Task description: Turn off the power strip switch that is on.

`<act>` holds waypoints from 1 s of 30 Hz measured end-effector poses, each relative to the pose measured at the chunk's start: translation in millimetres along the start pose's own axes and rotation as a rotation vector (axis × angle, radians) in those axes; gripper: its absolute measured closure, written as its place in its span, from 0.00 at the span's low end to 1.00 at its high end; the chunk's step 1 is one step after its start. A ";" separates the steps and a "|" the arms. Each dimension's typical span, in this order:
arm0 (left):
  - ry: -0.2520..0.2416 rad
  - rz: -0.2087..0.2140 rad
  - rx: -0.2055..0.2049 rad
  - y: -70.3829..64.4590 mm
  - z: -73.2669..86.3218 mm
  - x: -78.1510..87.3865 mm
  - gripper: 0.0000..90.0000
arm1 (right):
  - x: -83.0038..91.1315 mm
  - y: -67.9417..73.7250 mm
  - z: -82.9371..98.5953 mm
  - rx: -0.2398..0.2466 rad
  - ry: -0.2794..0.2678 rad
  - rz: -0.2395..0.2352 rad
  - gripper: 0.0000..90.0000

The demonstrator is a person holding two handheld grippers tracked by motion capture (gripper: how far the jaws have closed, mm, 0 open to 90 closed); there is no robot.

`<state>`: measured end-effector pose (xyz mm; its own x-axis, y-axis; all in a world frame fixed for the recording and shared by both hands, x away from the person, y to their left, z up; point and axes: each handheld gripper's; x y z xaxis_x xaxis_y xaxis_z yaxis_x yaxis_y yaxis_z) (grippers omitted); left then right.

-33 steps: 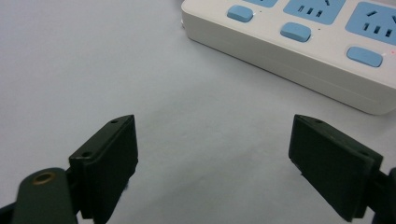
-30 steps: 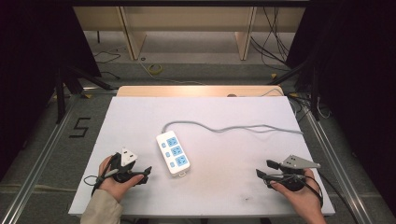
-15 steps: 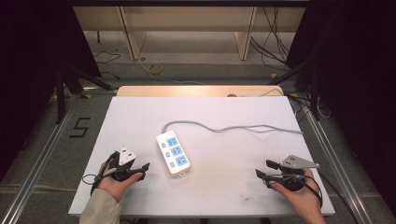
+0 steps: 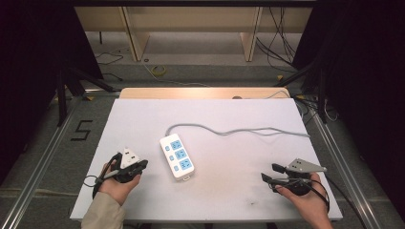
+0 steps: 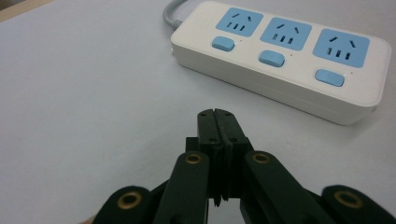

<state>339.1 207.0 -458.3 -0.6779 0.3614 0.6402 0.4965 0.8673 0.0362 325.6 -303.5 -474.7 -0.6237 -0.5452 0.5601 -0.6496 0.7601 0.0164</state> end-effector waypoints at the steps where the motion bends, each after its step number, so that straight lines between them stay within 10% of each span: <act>1: 0.000 0.009 0.004 -0.9 -1.0 0.1 1.00 | -0.1 0.1 0.0 0.000 0.000 0.000 0.44; 30: 0.020 0.037 -0.023 -7.9 -11.9 -4.6 1.00 | -2.1 1.6 -0.2 0.008 0.006 -0.010 0.44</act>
<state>344.7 194.4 -452.4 -0.6483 0.3857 0.6565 0.5331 0.8455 0.0296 325.9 -301.0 -475.7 -0.6150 -0.5505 0.5645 -0.6592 0.7518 0.0151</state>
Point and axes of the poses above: each handheld gripper's, and its own axes: x roughly backward along the jaws, z roughly out of its underside, y roughly to its left, and after that the axes turned 4 degrees about x, right-handed
